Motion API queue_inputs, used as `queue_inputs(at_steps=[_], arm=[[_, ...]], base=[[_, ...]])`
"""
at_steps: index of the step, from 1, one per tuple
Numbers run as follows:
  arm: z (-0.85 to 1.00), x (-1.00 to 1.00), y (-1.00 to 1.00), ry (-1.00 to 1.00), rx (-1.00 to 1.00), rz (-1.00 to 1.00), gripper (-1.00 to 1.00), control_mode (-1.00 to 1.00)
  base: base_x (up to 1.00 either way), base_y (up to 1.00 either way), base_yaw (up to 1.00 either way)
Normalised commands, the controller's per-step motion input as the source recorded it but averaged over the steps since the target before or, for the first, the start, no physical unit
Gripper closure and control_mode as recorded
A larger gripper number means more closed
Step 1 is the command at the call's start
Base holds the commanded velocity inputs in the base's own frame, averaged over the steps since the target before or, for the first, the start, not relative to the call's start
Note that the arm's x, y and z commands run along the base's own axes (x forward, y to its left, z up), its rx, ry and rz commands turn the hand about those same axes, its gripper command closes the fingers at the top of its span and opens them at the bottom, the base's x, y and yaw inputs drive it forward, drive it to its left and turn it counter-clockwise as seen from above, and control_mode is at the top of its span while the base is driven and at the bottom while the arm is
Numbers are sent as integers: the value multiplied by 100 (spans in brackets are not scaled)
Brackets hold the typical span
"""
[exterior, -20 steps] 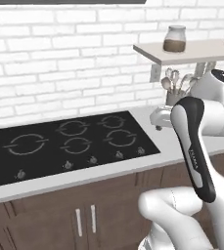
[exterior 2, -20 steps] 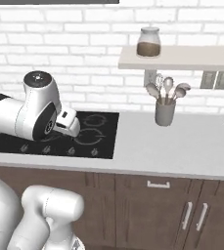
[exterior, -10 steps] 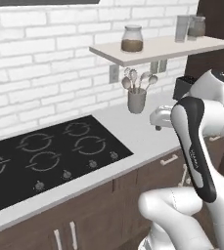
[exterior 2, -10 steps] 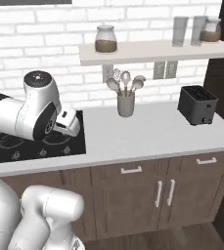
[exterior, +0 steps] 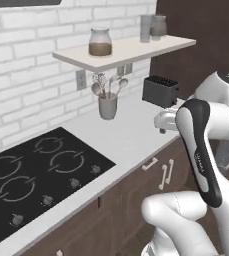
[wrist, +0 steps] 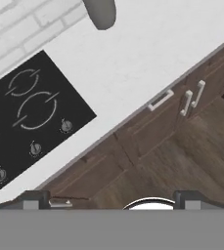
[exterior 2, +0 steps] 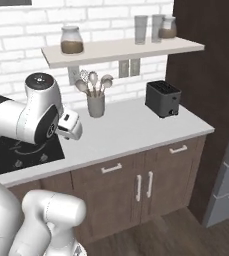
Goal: Take a straw from the drawer in front and place it inside the glass cup on the dining counter.
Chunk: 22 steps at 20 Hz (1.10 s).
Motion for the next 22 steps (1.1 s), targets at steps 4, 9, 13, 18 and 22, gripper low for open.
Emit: queue_inputs(at_steps=[4, 9, 13, 18, 22], arm=[[0, 0, 0, 0, 0, 0, -100, 100], [0, 0, 0, 0, 0, 0, -100, 100], [0, 0, 0, 0, 0, 0, -100, 100], [0, 0, 0, 0, 0, 0, -100, 100], [0, 0, 0, 0, 0, 0, -100, 100]], base=[[19, 63, -34], [13, 57, -31], [0, 20, -21], [0, 0, -3], [0, 0, 0]])
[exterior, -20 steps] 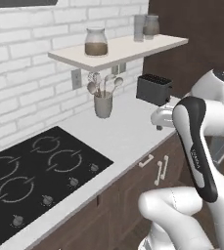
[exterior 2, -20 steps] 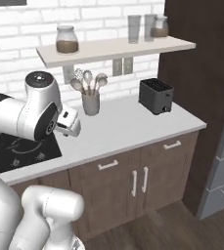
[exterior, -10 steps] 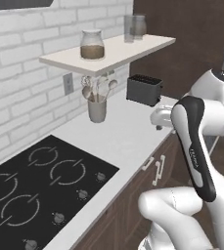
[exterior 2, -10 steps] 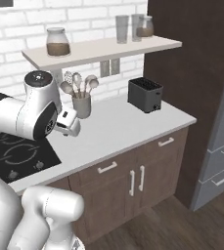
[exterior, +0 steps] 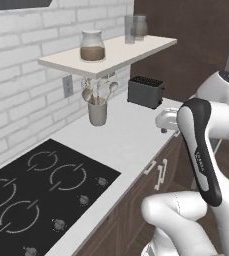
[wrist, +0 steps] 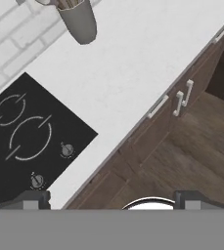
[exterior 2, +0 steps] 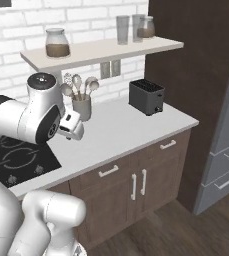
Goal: Take a straw from the drawer in front and place it inside the glass cup on the dining counter.
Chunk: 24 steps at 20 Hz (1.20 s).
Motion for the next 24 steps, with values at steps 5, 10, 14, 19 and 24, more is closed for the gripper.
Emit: queue_inputs(at_steps=[5, 10, 14, 19, 24], arm=[[-6, 0, 0, 4, 0, 0, -100, -100], [-47, -1, -9, 5, 6, 0, -100, -100], [-39, 0, -71, 3, 27, 0, -100, -100], [-28, 0, -95, 9, 30, 0, -100, -100], [-10, 0, -69, 8, 24, 0, -100, -100]], base=[[0, 0, 0], [0, 0, 0], [0, 0, 0], [0, 0, 0], [0, 0, 0]])
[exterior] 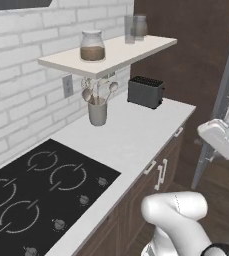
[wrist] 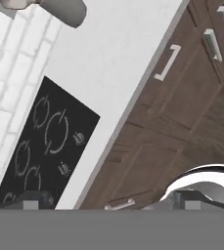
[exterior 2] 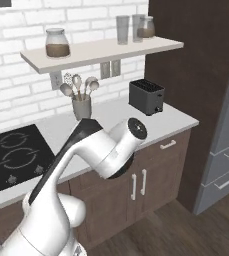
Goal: Take a straw from the drawer in front and place it inside the glass cup on the dining counter.
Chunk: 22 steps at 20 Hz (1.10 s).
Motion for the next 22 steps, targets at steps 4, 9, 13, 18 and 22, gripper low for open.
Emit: queue_inputs(at_steps=[4, 9, 13, 18, 22], arm=[[-5, 1, -36, 1, 11, 0, -100, -100], [-12, 2, -19, 0, 7, 0, -100, -100], [-31, 19, -6, 0, 10, 0, -100, -100], [-65, 49, 5, 1, 24, 0, -100, -100], [-59, 36, 0, 3, 29, 0, -100, -100]], base=[[0, 0, 0], [0, 0, 0], [0, 0, 0], [0, 0, 0], [0, 0, 0]])
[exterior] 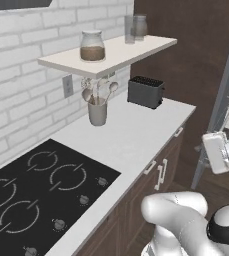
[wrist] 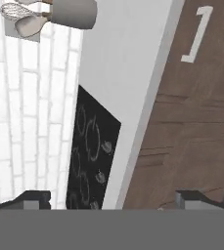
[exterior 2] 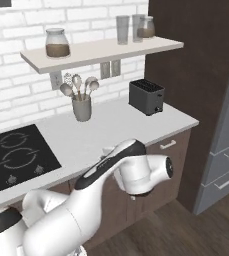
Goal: Take a straw from the drawer in front and place it inside the glass cup on the dining counter.
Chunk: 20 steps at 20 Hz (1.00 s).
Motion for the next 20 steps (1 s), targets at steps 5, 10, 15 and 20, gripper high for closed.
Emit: queue_inputs(at_steps=[5, 10, 15, 20], arm=[[-44, 39, -8, 14, 14, 9, -100, -100], [-37, 35, -2, 15, 2, 10, -100, -100], [-42, 31, -1, 2, 8, 5, -100, -100], [-22, 8, 0, 4, 3, 2, -100, -100]], base=[[0, 0, 0], [0, 0, 0], [0, 0, 0], [0, 0, 0]])
